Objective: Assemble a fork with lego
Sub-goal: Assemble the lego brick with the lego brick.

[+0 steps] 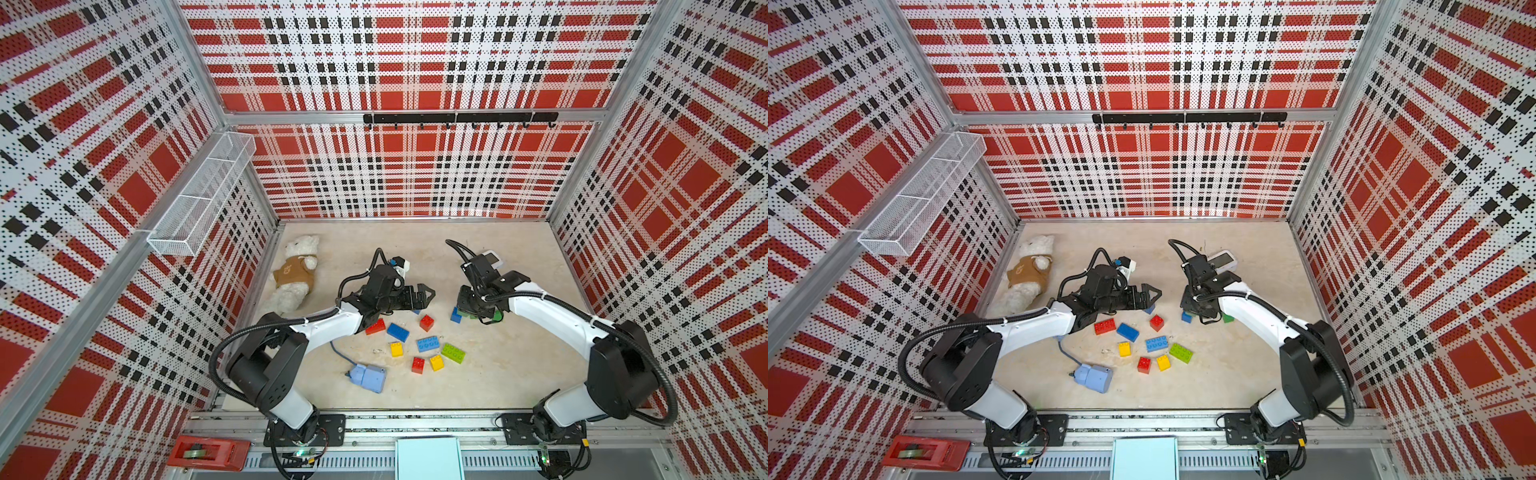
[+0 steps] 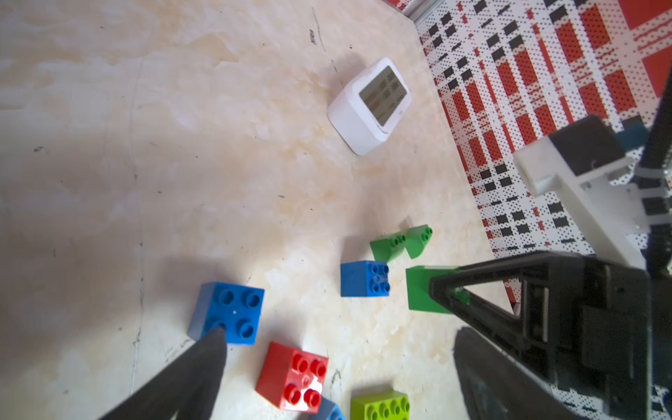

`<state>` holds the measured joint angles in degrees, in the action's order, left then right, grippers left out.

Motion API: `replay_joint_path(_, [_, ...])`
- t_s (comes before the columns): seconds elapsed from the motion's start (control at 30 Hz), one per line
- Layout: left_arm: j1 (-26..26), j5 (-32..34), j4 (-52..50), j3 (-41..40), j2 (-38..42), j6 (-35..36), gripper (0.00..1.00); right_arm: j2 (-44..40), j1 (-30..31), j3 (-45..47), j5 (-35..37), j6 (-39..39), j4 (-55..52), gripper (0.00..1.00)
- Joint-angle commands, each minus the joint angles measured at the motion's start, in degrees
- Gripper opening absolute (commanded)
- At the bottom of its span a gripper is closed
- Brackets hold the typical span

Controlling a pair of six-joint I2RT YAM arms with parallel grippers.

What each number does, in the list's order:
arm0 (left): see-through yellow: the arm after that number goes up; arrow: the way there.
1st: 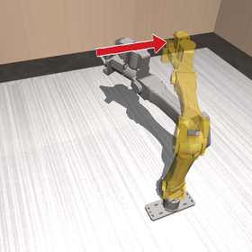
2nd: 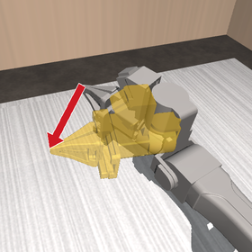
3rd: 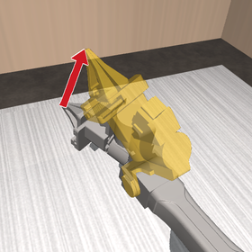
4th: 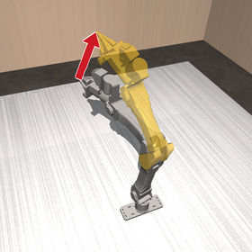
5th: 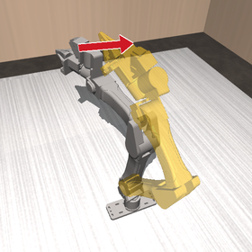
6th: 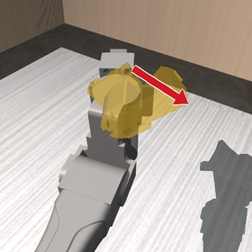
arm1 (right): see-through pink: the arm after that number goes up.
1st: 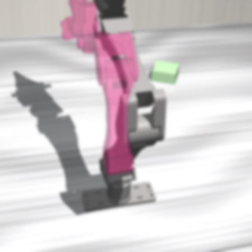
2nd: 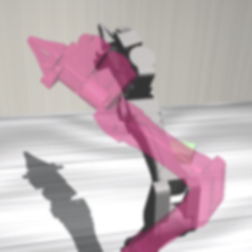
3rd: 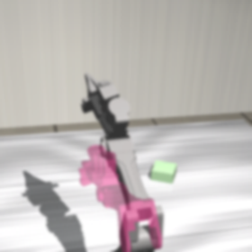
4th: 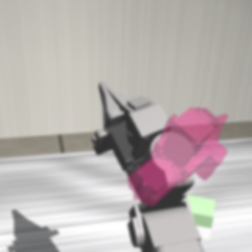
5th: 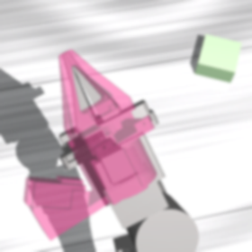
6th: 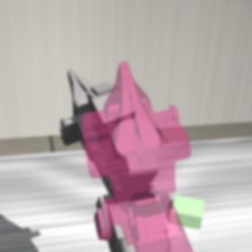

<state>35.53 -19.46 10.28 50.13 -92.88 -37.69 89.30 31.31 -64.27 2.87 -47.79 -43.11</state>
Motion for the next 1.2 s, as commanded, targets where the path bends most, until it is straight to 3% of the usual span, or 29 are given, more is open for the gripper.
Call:
replay_joint_path(0.0, [-0.88,-4.35,1.32,2.55,-1.98,-2.26,1.00,4.17,1.08,-4.06,2.10,-7.22,-2.65,0.02])
replay_joint_path(0.37, [-0.72,-4.98,-1.14,3.84,-2.82,2.05,1.00,10.92,1.36,-11.11,4.71,-7.87,-8.17,0.01])
replay_joint_path(1.17, [-0.98,-3.88,-1.37,2.64,-2.19,3.18,1.00,16.74,2.82,-11.49,3.61,-5.86,-10.72,0.01])
